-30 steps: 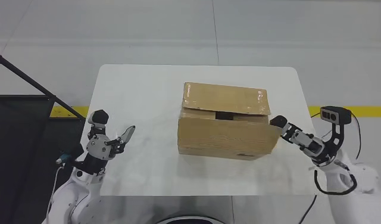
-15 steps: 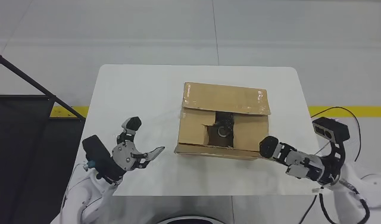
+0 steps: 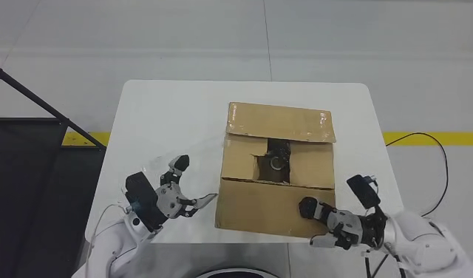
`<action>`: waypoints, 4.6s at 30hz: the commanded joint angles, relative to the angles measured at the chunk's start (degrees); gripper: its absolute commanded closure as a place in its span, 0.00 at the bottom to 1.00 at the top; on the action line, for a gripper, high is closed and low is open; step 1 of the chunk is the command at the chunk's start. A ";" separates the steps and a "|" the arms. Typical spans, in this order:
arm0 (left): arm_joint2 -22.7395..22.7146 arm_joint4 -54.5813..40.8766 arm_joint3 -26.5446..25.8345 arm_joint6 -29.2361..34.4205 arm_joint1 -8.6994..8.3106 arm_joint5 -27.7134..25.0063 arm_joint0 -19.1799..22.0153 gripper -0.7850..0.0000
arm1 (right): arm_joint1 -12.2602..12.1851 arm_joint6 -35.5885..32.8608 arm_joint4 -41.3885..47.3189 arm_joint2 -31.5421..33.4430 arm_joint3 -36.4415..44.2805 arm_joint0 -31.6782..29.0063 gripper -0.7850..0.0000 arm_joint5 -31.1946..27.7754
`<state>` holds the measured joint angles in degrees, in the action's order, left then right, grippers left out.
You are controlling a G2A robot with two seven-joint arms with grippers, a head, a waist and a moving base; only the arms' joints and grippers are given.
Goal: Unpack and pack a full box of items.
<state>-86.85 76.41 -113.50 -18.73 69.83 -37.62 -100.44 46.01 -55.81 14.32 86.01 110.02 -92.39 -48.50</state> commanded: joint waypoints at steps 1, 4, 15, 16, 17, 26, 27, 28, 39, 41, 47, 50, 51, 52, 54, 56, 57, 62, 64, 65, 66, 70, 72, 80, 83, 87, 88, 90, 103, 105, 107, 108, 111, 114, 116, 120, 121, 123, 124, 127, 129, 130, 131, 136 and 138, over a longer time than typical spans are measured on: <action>0.36 0.97 1.02 1.11 -0.17 -1.18 0.13 0.00 | -1.44 2.28 -0.88 -1.18 -1.13 0.20 0.00 -2.28; 0.90 2.54 2.67 2.20 -0.35 -1.68 0.70 0.00 | -3.12 5.45 1.11 -2.15 -3.72 1.18 0.00 -5.43; 2.64 3.88 6.78 3.13 -0.73 -1.30 2.50 0.00 | -3.94 3.76 25.49 -5.01 -14.72 12.68 0.00 5.03; 2.77 3.37 7.20 3.21 -0.73 -1.01 2.63 0.00 | -3.89 4.01 25.58 -5.07 -15.06 13.04 0.00 5.44; 2.99 2.71 7.51 3.27 -0.71 -0.79 2.79 0.00 | -3.89 4.01 25.58 -5.07 -15.06 13.04 0.00 5.44; 6.56 -2.52 10.82 7.19 -0.64 -3.01 6.17 0.00 | -3.89 4.01 25.58 -5.07 -15.06 13.04 0.00 5.44; 6.87 -3.12 11.21 7.64 -0.65 -3.33 6.61 0.00 | -3.87 4.27 25.51 -5.09 -14.96 13.01 0.00 5.68; 7.22 -3.71 11.56 8.04 -0.65 -3.70 7.03 0.00 | -3.77 5.20 24.93 -5.14 -14.47 12.84 0.00 6.53; 11.32 -11.57 15.60 11.35 -0.49 -7.32 11.80 0.00 | -2.86 7.23 30.65 -6.15 -15.55 13.75 0.00 16.22; 12.09 -12.06 15.86 11.83 -0.44 -7.17 12.50 0.00 | -2.86 7.23 30.65 -6.15 -15.55 13.75 0.00 16.22; 13.96 -12.17 16.48 12.45 -0.33 -6.53 14.07 0.00 | -2.86 7.23 30.65 -6.15 -15.55 13.75 0.00 16.22; 14.14 -12.13 16.49 12.11 -0.35 -5.85 14.43 0.00 | -2.74 8.61 30.48 -6.08 -15.45 13.74 0.00 17.60; 14.10 -12.11 16.47 11.99 -0.38 -5.64 14.45 0.00 | -2.66 8.90 30.67 -6.19 -15.48 13.84 0.00 19.19; 14.07 -12.15 16.47 11.90 -0.41 -5.49 14.42 0.00 | -2.59 9.23 31.03 -6.23 -15.80 14.22 0.00 21.05; 14.02 -11.99 16.43 11.79 -0.47 -5.24 14.38 0.00 | -2.39 9.90 31.60 -6.55 -16.56 15.32 0.00 24.66; 14.03 -11.84 16.35 11.63 -0.52 -4.94 14.31 0.00 | -2.15 9.73 31.55 -7.24 -17.46 16.78 0.00 27.46; 14.06 -11.75 16.36 11.57 -0.54 -4.73 14.26 0.00 | -2.01 9.42 31.34 -7.64 -17.84 17.57 0.00 28.35; 14.38 -11.17 16.10 10.89 -0.63 -4.01 14.09 0.00 | -1.25 8.43 31.23 -9.32 -20.80 21.31 0.00 31.27; 14.51 -11.02 16.05 10.62 -0.66 -3.73 13.95 0.00 | -0.92 8.25 31.22 -9.95 -21.87 22.73 0.00 32.07; 14.58 -10.92 16.03 10.50 -0.68 -3.66 13.87 0.00 | -0.75 8.07 31.31 -10.28 -22.41 23.41 0.00 32.33; 14.61 -10.75 16.02 10.40 -0.71 -3.54 13.79 0.00 | -0.56 8.06 31.51 -10.59 -23.03 24.09 0.00 32.54; 14.79 -10.19 15.82 9.95 -0.80 -3.02 13.39 0.00 | 0.18 7.69 32.27 -11.68 -25.40 26.73 0.00 32.70; 14.81 -10.03 15.64 9.69 -0.85 -2.74 13.21 0.00 | 0.55 7.31 32.29 -12.35 -26.29 27.98 0.00 32.91; 14.89 -9.35 14.99 8.59 -1.07 -1.87 12.13 0.00 | 2.03 7.76 31.71 -14.50 -29.54 33.09 0.00 33.03; 14.96 -8.98 14.74 8.42 -1.14 -1.46 11.91 0.00 | 2.62 9.03 30.33 -15.25 -30.12 35.05 0.00 31.87; 15.07 -8.73 14.47 8.33 -1.23 -1.03 11.76 0.00 | 3.54 13.02 26.29 -16.82 -31.22 38.42 0.00 30.80; 15.10 -8.68 14.37 8.30 -1.24 -0.87 11.72 0.00 | 3.82 14.74 24.55 -17.39 -31.76 39.52 0.00 30.60; 15.16 -8.60 14.18 8.09 -1.27 -0.54 11.61 0.00 | 4.52 17.56 21.96 -18.91 -32.75 41.64 0.00 29.88; 15.49 -7.91 13.29 6.35 -1.41 2.57 10.33 0.00 | 11.79 34.94 4.00 -33.96 -47.55 57.51 0.00 29.03; 15.45 -7.91 13.17 5.97 -1.44 2.92 10.09 0.00 | 12.87 34.98 4.36 -35.29 -50.14 59.25 0.00 28.50; 15.40 -7.84 13.16 5.78 -1.48 3.01 9.94 0.00 | 13.75 34.35 4.60 -36.14 -52.61 60.93 0.00 28.16; 15.36 -7.84 13.18 5.69 -1.50 3.08 9.90 0.00 | 14.15 33.74 4.73 -36.55 -53.73 61.65 0.00 28.43; 15.40 -7.82 13.18 5.50 -1.56 3.12 9.86 0.00 | 15.17 31.21 4.80 -37.64 -56.84 63.64 0.00 30.31; 15.47 -7.74 13.27 5.35 -1.61 3.00 9.90 0.00 | 16.04 29.16 5.10 -38.34 -59.58 65.01 0.00 31.68; 15.50 -7.75 13.26 5.17 -1.64 2.95 9.89 0.00 | 16.51 28.68 5.29 -38.42 -61.12 65.53 0.00 31.27; 15.31 -7.68 12.91 4.76 -1.75 2.94 9.56 0.00 | 16.95 29.07 6.16 -37.35 -62.61 65.64 0.00 28.54; 15.24 -7.69 12.57 4.59 -1.78 2.97 9.40 0.00 | 16.96 29.07 6.76 -36.78 -62.43 65.48 0.00 27.53; 15.02 -7.41 11.76 4.07 -1.84 3.34 9.05 0.00 | 16.81 28.51 7.74 -35.58 -61.64 64.85 0.00 25.88; 14.81 -7.17 11.28 3.70 -1.88 3.69 8.88 0.00 | 16.68 27.79 8.56 -34.85 -60.86 64.42 0.00 25.22; 13.67 -6.73 9.64 2.26 -1.97 5.61 8.13 0.00 | 15.91 24.29 11.56 -32.10 -56.86 62.23 0.00 23.59; 12.36 -7.17 8.34 1.03 -2.06 6.85 7.47 0.00 | 15.03 19.52 14.49 -29.69 -52.62 59.79 0.00 23.40; 11.53 -7.46 7.63 0.31 -2.13 7.39 7.08 0.00 | 14.46 16.63 15.16 -28.54 -50.33 58.46 0.00 24.24; 10.61 -7.70 6.91 -0.35 -2.20 8.01 6.64 0.00 | 13.87 13.57 15.49 -27.48 -47.87 57.07 0.00 25.73; 5.22 -9.67 4.27 -3.48 -2.55 10.73 4.08 0.00 | 11.45 3.03 15.55 -22.97 -36.08 50.04 0.00 34.41; 3.12 -10.82 3.68 -4.48 -2.64 11.70 2.89 0.00 | 10.91 0.60 15.15 -22.16 -32.50 47.70 0.00 37.21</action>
<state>-82.58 66.18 -109.58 -22.73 67.23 -26.43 -96.91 57.16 -53.94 29.74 63.51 75.59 -43.53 -12.87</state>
